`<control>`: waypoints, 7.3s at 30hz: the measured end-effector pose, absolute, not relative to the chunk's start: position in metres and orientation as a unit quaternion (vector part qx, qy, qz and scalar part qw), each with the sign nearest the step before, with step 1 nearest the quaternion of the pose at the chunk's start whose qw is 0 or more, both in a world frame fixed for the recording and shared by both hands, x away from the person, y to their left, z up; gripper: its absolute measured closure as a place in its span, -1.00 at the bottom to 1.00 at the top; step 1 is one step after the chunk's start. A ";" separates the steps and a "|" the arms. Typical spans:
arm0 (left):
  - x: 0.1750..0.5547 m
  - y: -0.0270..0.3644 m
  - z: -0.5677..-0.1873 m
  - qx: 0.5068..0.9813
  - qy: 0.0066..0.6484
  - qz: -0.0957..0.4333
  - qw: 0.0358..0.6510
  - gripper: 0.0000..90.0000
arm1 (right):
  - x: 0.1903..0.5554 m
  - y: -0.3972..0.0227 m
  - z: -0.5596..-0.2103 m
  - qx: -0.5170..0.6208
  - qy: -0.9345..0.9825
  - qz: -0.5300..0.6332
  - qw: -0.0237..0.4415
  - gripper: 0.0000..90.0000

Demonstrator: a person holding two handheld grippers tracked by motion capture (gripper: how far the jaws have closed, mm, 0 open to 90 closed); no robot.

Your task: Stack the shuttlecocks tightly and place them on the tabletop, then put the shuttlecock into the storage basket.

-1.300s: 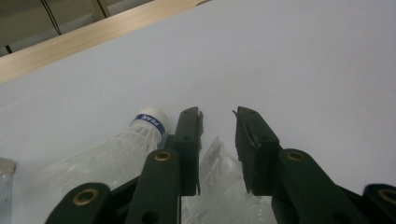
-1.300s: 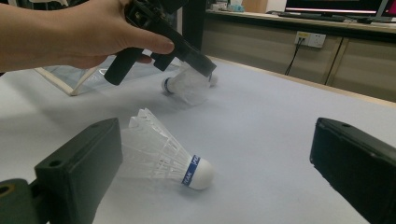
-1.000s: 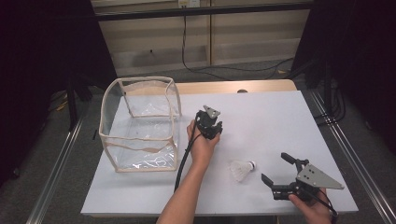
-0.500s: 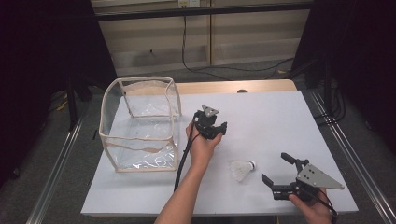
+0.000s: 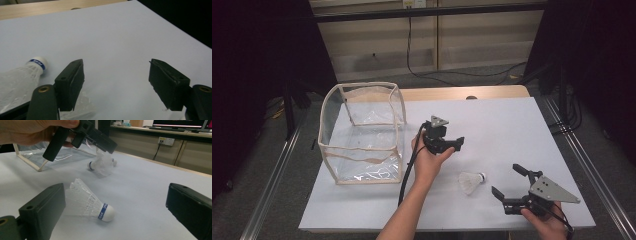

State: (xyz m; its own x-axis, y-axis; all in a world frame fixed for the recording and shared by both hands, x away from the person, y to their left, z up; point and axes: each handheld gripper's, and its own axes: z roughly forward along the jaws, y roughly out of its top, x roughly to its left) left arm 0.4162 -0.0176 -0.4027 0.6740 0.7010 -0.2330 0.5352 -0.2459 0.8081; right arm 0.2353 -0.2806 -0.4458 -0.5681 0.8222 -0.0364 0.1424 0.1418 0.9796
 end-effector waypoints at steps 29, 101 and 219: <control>0.389 -0.007 -0.403 0.799 0.320 0.049 0.507 -0.92 | 0.235 -0.281 -0.446 0.350 0.690 0.553 0.307 -0.96; 0.318 0.093 -0.416 0.772 0.200 0.011 0.603 -0.94 | 0.238 -0.278 -0.444 0.355 0.702 0.541 0.298 -0.96; 0.309 0.204 -0.433 0.755 0.212 0.071 0.616 -0.97 | 0.266 -0.255 -0.431 0.397 0.729 0.489 0.267 -0.96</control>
